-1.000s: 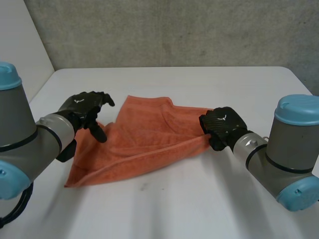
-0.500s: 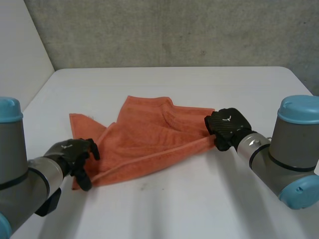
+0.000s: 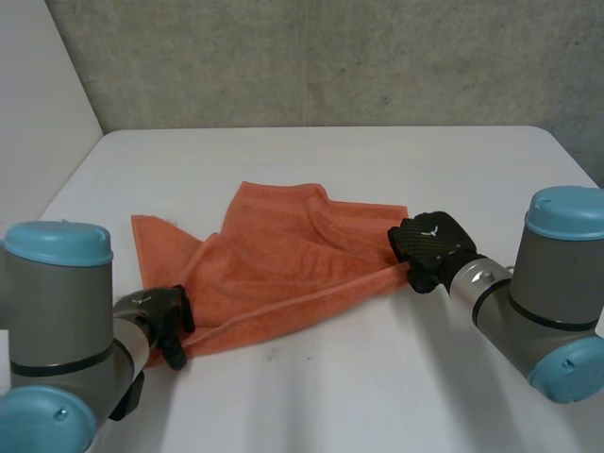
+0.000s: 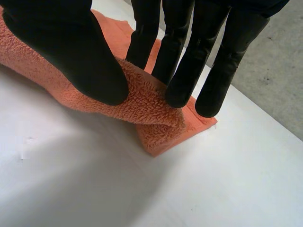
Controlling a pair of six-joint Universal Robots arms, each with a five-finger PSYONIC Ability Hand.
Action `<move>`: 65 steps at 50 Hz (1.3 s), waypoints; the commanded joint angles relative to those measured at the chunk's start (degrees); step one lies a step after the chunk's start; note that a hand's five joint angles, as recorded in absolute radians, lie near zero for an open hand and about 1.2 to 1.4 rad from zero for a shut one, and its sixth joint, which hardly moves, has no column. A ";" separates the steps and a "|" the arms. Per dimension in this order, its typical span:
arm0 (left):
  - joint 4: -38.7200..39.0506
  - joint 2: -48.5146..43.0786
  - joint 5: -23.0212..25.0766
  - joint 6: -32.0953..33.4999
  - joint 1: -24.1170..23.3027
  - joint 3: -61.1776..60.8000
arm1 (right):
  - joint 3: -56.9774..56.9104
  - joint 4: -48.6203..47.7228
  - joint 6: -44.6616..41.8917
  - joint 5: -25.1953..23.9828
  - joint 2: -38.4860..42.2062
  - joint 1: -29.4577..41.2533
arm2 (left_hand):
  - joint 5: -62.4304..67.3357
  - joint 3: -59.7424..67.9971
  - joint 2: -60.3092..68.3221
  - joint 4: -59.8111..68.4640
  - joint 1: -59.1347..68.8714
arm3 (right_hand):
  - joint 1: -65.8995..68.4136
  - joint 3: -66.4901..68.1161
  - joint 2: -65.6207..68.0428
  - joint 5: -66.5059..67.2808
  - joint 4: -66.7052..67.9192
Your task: Fold the laundry
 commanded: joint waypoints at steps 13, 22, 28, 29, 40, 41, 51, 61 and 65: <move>6.93 13.74 -1.31 5.37 0.07 3.30 | -3.16 3.90 4.20 0.39 -11.28 -1.09 | 40.32 40.18 40.17 40.17 40.10 | 25.60 11.86 12.00 13.38 11.59; 7.19 27.84 -0.25 8.89 0.68 12.02 | -18.95 19.78 4.11 -0.31 -26.47 -3.55 | 40.32 40.18 40.17 40.17 40.10 | 25.60 11.86 12.00 13.38 11.59; 6.84 28.72 1.41 9.16 2.26 16.24 | -27.41 28.05 3.59 -1.36 -26.93 -4.08 | 40.32 40.18 40.17 40.17 40.10 | 25.60 11.86 12.00 13.38 11.59; 6.84 28.02 1.94 9.24 3.05 16.24 | -27.42 28.07 3.58 -1.37 -26.93 -4.08 | 40.32 40.18 40.17 40.17 40.10 | 25.60 11.86 12.00 13.38 11.59; 7.63 5.72 3.26 9.51 4.90 17.37 | -25.75 30.80 -4.23 -2.25 -8.67 -4.26 | 40.32 40.18 40.17 40.17 40.10 | 25.60 11.86 12.00 13.38 11.59; 7.63 5.69 3.26 9.51 4.90 17.38 | -26.19 30.53 -5.02 -2.51 -5.77 -4.08 | 40.32 40.18 40.17 40.17 40.10 | 25.60 11.86 12.00 13.38 11.59; 20.11 -8.99 3.44 16.19 4.90 33.11 | -38.21 18.43 -5.47 1.78 6.73 -3.91 | 40.32 40.18 40.17 40.17 40.10 | 25.60 11.86 12.00 13.38 11.59; 49.27 0.92 7.40 17.51 4.90 34.79 | -40.25 -1.90 -3.62 5.57 -3.37 -3.91 | 40.32 40.18 40.17 40.17 40.10 | 25.60 11.86 12.00 13.38 11.59; 49.56 3.40 7.22 17.33 4.90 31.00 | -32.55 -2.78 -2.31 1.20 -8.46 -4.08 | 40.32 40.18 40.17 40.17 40.10 | 25.60 11.86 12.00 13.38 11.59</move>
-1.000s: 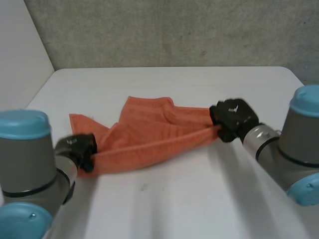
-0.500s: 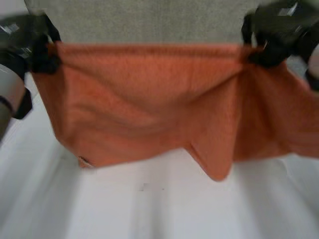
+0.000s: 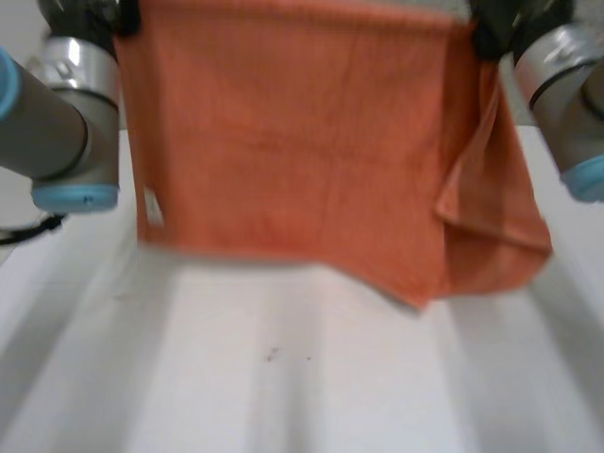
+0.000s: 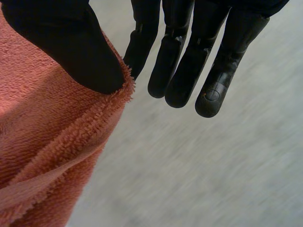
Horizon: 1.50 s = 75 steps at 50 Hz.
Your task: Fold the laundry
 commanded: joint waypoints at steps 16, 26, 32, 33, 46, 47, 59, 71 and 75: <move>2.15 17.45 -2.05 -2.92 1.08 -29.94 | 24.55 12.40 2.25 -16.48 -10.52 -2.90 | 10.73 10.31 10.21 10.30 11.66 | 25.60 11.85 12.00 13.33 11.59; 1.89 20.70 -2.14 -2.92 1.08 -33.46 | 27.28 11.09 11.83 -15.25 -2.77 -3.78 | 10.73 10.31 10.21 10.30 11.66 | 1.77 -11.98 -11.83 -10.49 -12.24; 1.80 20.44 -2.05 -2.83 1.52 -32.67 | 32.45 4.69 23.32 -12.10 -2.95 -5.80 | 10.73 10.31 10.21 10.30 11.66 | -14.36 -28.11 -27.96 -26.62 -28.37; 1.80 20.44 -2.05 -2.92 1.95 -32.67 | 34.03 3.63 25.78 -11.39 -3.12 -6.41 | 10.73 10.31 10.21 10.30 11.66 | -17.87 -31.63 -31.47 -30.14 -31.89; -1.01 20.00 -1.96 -3.00 3.10 -32.58 | 42.92 0.90 31.70 -11.47 -3.74 -9.49 | 10.73 10.31 10.21 10.30 11.66 | -25.98 -39.74 -39.58 -38.25 -40.00; -1.28 20.09 -1.96 -3.00 3.10 -32.58 | 43.71 0.37 31.52 -11.47 -3.74 -9.49 | 10.73 10.31 10.21 10.30 11.66 | -25.98 -39.74 -39.58 -38.25 -40.00; -2.68 22.02 -1.87 -3.18 2.31 -32.14 | 45.38 -10.18 22.38 -10.86 1.01 -8.79 | 10.73 10.31 10.21 10.30 11.66 | -20.77 -34.52 -34.37 -33.04 -34.78; -2.77 21.94 -1.78 -4.06 2.66 -32.14 | 42.05 -10.62 13.85 -10.33 6.19 -8.70 | 10.73 10.31 10.21 10.30 11.66 | -14.05 -27.81 -27.65 -26.32 -28.07; -2.77 21.85 -1.79 -4.06 2.66 -32.23 | 40.81 -10.62 13.68 -10.33 7.60 -8.70 | 10.73 10.31 10.21 10.30 11.66 | -11.52 -25.27 -25.12 -23.78 -25.53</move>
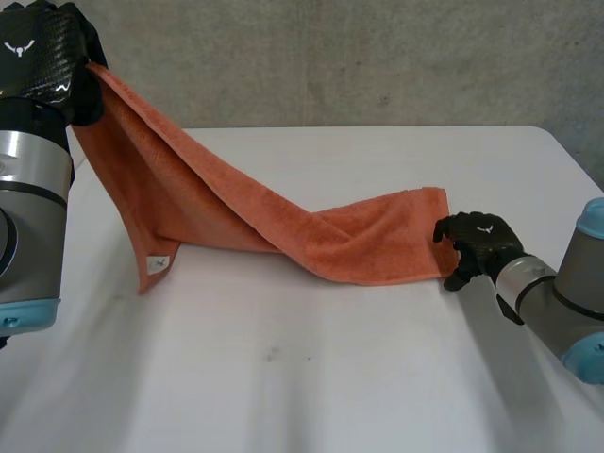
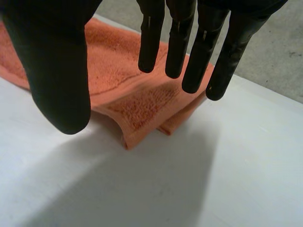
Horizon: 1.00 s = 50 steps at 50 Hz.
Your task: Fold the laundry
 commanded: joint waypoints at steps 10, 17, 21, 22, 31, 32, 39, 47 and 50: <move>-0.01 -0.18 0.05 -0.06 0.26 -0.18 | -6.50 0.35 -1.23 0.50 6.14 -0.01 | 10.51 10.31 10.20 10.29 11.11 | 16.40 11.28 11.25 12.33 11.34; -0.19 -0.18 0.05 -0.06 0.35 -0.27 | -9.32 0.53 -1.23 1.03 7.99 0.08 | 10.51 10.31 10.20 10.29 11.11 | 17.73 12.62 12.58 13.67 12.68; -0.36 -0.18 0.05 -0.06 0.44 -0.35 | -11.16 0.53 -1.23 1.99 9.13 0.17 | 10.51 10.31 10.20 10.29 11.11 | 24.62 19.51 19.47 20.55 19.57; -0.54 -0.27 0.05 -0.06 0.44 -0.35 | -11.17 0.53 -1.23 2.00 9.13 0.17 | 10.51 10.31 10.20 10.29 11.11 | 24.64 19.52 19.49 20.57 19.58; -0.89 -0.62 0.05 -0.06 0.61 -0.53 | -16.61 1.05 -1.23 2.00 11.15 1.75 | 10.51 10.31 10.20 10.29 11.11 | 51.16 46.04 46.01 47.09 46.10; -0.98 -0.71 0.05 -0.06 0.70 -0.62 | -16.62 1.06 -1.23 2.00 11.15 1.75 | 10.51 10.31 10.20 10.29 11.11 | 51.16 46.04 46.01 47.09 46.10; -1.33 -0.71 0.05 -0.06 0.79 -0.88 | -20.22 6.32 -1.06 1.73 7.75 1.22 | 10.51 10.31 10.20 10.29 11.11 | 51.16 46.04 46.01 47.09 46.10; -1.42 -0.71 0.05 -0.06 1.32 -1.23 | -19.60 13.34 -1.14 -1.42 -0.88 0.96 | 10.51 10.31 10.20 10.29 11.11 | 51.16 46.04 46.01 47.09 46.10; -1.95 -0.71 0.05 -0.24 1.23 -1.32 | -19.08 15.64 -1.32 -4.23 -0.36 1.31 | 10.51 10.31 10.20 10.29 11.11 | 47.88 42.77 42.73 43.82 42.83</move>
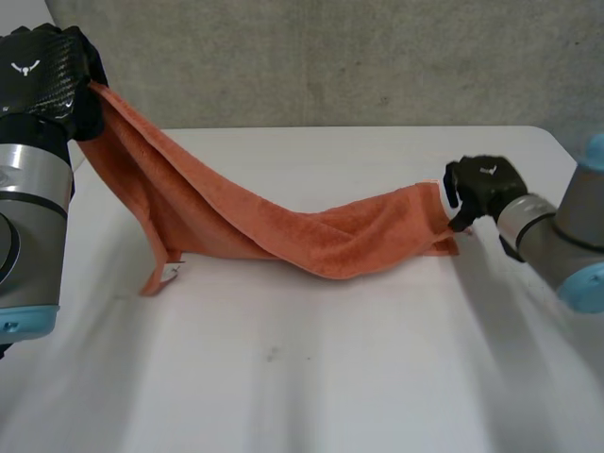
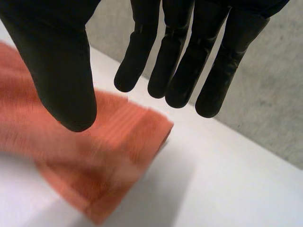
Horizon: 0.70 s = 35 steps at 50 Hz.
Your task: Fold the laundry
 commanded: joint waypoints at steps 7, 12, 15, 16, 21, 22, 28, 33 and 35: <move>-1.29 -0.08 0.09 -3.51 0.45 -0.21 | 2.45 6.37 -0.85 -4.77 0.63 0.49 | 10.51 10.30 10.20 10.28 11.11 | -17.62 -27.99 -27.90 1.50 -28.42; -1.90 -0.08 0.09 -4.04 0.89 -0.56 | 3.85 5.31 -2.34 -3.89 0.89 0.13 | 10.51 10.30 10.20 10.28 11.11 | -23.00 -33.37 -33.28 -3.88 -33.80; -1.91 -0.08 0.44 -4.13 1.41 -0.74 | 5.44 4.08 -3.40 -3.10 0.36 -0.13 | 10.51 10.30 10.20 10.28 11.11 | -22.66 -33.04 -32.94 -3.55 -33.47; -1.91 -0.08 0.44 -4.13 1.42 -0.74 | 6.22 3.47 -3.83 -2.84 0.01 -0.13 | 10.51 10.30 10.20 10.28 11.11 | -21.50 -31.87 -31.78 -2.38 -32.30; -1.91 -0.08 0.44 -4.13 1.59 -0.74 | 7.89 2.15 -5.15 -2.84 -0.17 -0.13 | 10.51 10.30 10.20 10.28 11.11 | -17.98 -28.35 -28.26 1.14 -28.78; -1.91 -0.17 0.44 -4.13 1.59 -0.74 | 8.33 1.63 -5.85 -2.84 0.10 -0.04 | 10.51 10.30 10.20 10.28 11.11 | -16.45 -26.83 -26.74 2.66 -27.26; -1.91 -0.78 0.44 -4.13 1.50 -0.91 | 9.13 -0.58 -9.46 -2.84 1.24 -0.22 | 10.51 10.30 10.20 10.28 11.11 | -10.55 -20.93 -20.83 8.56 -21.36; -1.91 -0.96 0.44 -4.13 1.59 -0.92 | 9.04 -1.02 -12.89 -2.84 2.73 -1.01 | 10.51 10.30 10.20 10.28 11.11 | -9.88 -20.25 -20.16 9.24 -20.68; -1.91 -1.05 0.44 -4.13 1.50 -0.92 | 8.52 -1.10 -13.76 -2.93 3.52 -1.01 | 10.51 10.30 10.20 10.28 11.11 | -10.21 -20.59 -20.50 8.90 -21.02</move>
